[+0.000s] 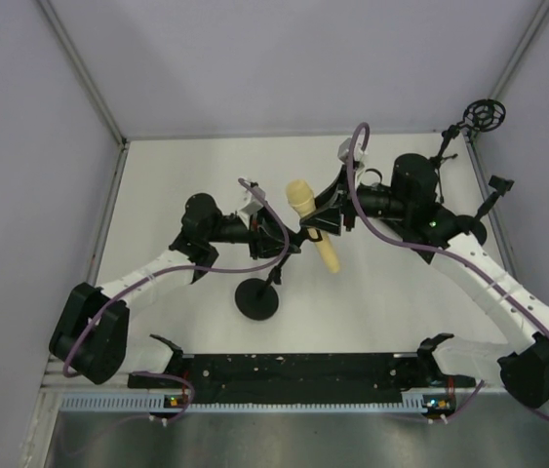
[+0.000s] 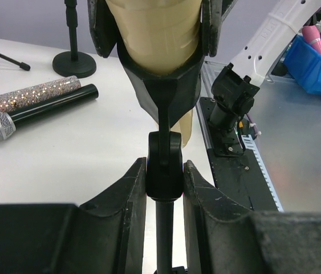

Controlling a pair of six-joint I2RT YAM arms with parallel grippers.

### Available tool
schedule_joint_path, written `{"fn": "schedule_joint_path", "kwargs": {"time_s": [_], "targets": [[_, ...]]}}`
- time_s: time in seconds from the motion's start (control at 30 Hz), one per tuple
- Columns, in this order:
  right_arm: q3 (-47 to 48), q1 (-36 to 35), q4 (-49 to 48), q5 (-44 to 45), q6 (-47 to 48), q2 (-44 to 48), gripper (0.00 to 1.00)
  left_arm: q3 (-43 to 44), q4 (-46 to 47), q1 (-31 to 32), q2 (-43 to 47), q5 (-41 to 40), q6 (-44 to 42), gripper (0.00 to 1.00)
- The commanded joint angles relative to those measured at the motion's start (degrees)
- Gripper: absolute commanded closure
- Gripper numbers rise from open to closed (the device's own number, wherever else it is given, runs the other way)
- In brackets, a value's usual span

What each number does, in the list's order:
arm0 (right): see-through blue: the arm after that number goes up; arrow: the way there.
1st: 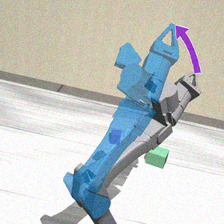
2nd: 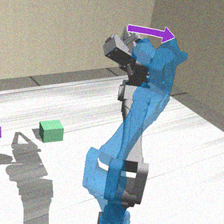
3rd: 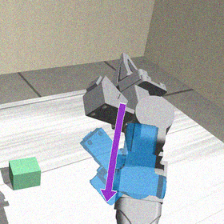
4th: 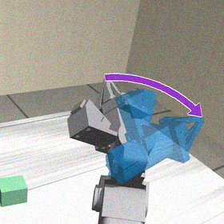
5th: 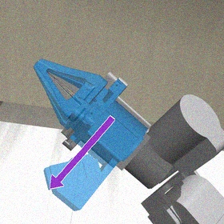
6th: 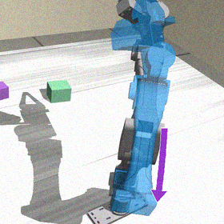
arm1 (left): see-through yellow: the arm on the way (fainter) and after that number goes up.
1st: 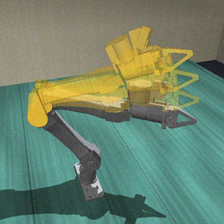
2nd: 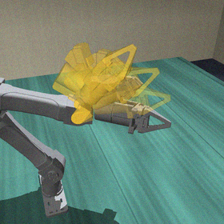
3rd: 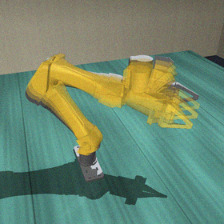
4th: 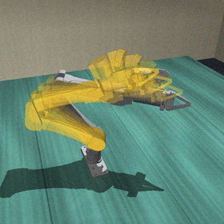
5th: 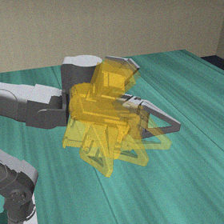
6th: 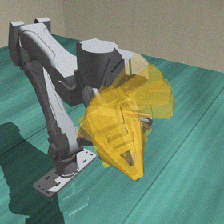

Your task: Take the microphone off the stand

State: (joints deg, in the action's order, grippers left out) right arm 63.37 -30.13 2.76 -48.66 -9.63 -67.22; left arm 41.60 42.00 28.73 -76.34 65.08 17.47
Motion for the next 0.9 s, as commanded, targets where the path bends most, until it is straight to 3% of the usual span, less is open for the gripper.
{"fn": "schedule_joint_path", "kwargs": {"time_s": [0.0,0.3,0.87], "targets": [[1.75,2.53,-7.34,3.22,-0.75,4.47,1.0,0.76,-2.8,-0.87,1.63,1.19,-2.53,1.0],[3.16,2.62,-4.87,4.81,3.56,5.43,1.0,0.93,-4.91,-0.87,1.36,0.84,-3.68,1.0],[2.54,5.78,-9.88,3.22,-3.29,6.31,1.0,0.23,-2.45,-2.27,1.45,0.22,-1.48,1.0]]}}
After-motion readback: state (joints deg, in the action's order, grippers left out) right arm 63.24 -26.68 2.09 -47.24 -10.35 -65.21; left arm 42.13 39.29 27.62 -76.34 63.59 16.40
